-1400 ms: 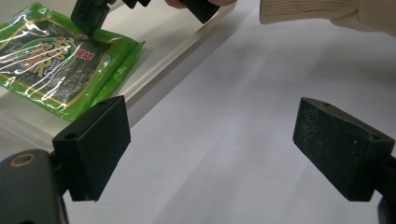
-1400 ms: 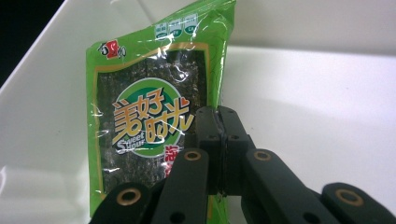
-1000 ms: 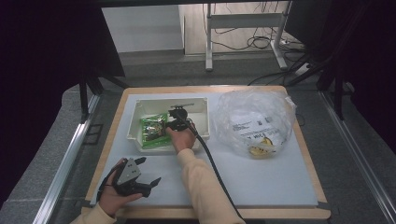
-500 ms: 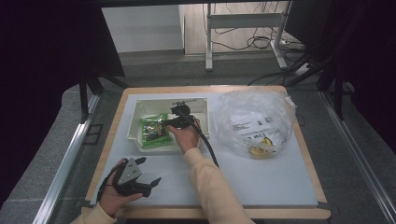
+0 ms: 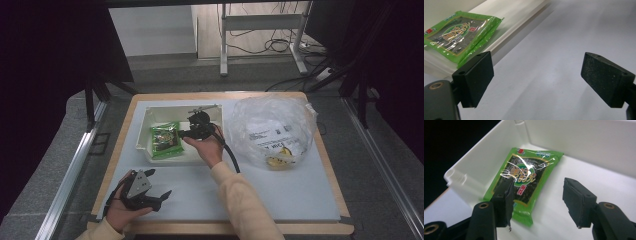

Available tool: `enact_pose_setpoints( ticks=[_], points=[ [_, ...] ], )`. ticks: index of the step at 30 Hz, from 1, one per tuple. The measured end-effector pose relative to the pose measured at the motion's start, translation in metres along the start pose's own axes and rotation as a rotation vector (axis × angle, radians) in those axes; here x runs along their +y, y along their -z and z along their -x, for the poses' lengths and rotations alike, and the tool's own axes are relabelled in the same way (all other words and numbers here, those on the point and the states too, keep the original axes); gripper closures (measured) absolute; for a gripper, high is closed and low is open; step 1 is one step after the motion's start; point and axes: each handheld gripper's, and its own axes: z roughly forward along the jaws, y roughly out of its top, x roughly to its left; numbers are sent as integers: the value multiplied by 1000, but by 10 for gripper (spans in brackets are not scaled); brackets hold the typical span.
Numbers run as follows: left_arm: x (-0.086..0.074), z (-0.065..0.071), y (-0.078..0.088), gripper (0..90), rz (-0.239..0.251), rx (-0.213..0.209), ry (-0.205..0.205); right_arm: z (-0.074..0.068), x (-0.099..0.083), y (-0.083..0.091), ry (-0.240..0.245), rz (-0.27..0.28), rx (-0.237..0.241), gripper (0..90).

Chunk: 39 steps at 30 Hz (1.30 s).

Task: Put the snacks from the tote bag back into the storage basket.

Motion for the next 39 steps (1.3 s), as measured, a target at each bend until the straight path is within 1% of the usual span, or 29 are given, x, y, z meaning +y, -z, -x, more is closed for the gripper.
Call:
enact_pose_setpoints(
  ticks=[2,4,6,9,11,14,15,18,20,23,26,28,31,35,39],
  points=[
    [0,0,0,111,-7,4,-3,2,-2,12,29,7,13,431],
    [0,1,-2,111,-8,6,-2,5,-5,23,44,16,19,430],
    [0,1,-3,111,-17,7,-10,8,-8,34,59,26,21,429],
    [-1,2,-4,110,-20,12,-9,13,-17,57,82,42,24,429],
    [-1,1,-5,110,-24,16,-13,17,-23,69,89,54,21,429],
    [-1,2,-6,111,-27,24,-8,25,-36,89,98,68,12,427],
    [-1,2,-6,111,-29,25,-9,27,-39,95,94,73,10,427],
    [-1,2,-7,110,-32,32,-6,33,-50,109,99,83,4,422],
    [-1,3,-9,111,-33,38,-3,38,-58,119,91,91,3,421],
    [-2,3,-10,110,-37,43,-3,47,-71,134,91,97,-14,419],
    [-2,3,-12,111,-48,47,5,55,-83,145,84,105,-26,417],
    [-2,3,-12,110,-51,50,6,63,-93,152,75,96,-39,417],
    [-2,3,-12,111,-47,54,5,73,-104,158,61,83,-56,417],
    [-2,1,-10,111,-37,52,10,87,-119,165,46,75,-69,426],
    [-4,-1,-9,111,-28,51,16,94,-128,171,41,84,-73,426]
  ],
)
